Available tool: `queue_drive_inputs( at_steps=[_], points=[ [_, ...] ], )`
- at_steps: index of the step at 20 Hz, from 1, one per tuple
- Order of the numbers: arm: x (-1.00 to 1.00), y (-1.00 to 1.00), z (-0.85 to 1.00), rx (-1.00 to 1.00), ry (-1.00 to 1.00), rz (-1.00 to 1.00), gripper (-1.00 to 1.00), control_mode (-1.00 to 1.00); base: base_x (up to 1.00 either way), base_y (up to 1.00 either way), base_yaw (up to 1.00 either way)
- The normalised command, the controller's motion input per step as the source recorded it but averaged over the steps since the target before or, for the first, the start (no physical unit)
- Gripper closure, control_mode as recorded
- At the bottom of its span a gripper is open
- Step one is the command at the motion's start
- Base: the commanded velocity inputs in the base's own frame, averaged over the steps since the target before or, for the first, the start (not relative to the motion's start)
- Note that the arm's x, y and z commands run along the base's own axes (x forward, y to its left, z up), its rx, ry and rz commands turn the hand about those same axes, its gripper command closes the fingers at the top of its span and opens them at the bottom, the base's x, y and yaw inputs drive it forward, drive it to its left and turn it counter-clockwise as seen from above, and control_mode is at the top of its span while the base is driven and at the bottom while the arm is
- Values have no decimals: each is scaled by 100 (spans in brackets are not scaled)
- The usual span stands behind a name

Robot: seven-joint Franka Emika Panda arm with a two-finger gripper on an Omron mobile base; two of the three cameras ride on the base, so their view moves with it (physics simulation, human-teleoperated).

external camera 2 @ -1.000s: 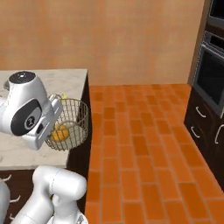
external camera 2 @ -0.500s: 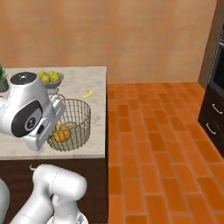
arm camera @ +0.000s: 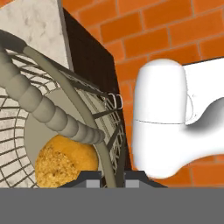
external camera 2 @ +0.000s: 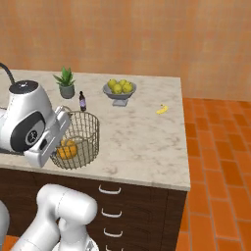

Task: Open the cabinet, pick up the bread from the cabinet and place it in the basket. Then move the basket to the dining counter.

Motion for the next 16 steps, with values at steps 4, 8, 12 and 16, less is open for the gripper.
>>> queue_drive_inputs(
  at_steps=[4,8,12,16],
  points=[
    [76,1,-15,0,11,18,100,-100,0,0,0],
    [91,-19,-11,1,2,9,100,-100,0,0,0],
    [100,-51,-70,2,11,16,100,-100,0,0,0],
    [100,-62,-62,4,0,29,100,-100,0,0,0]
  ],
)
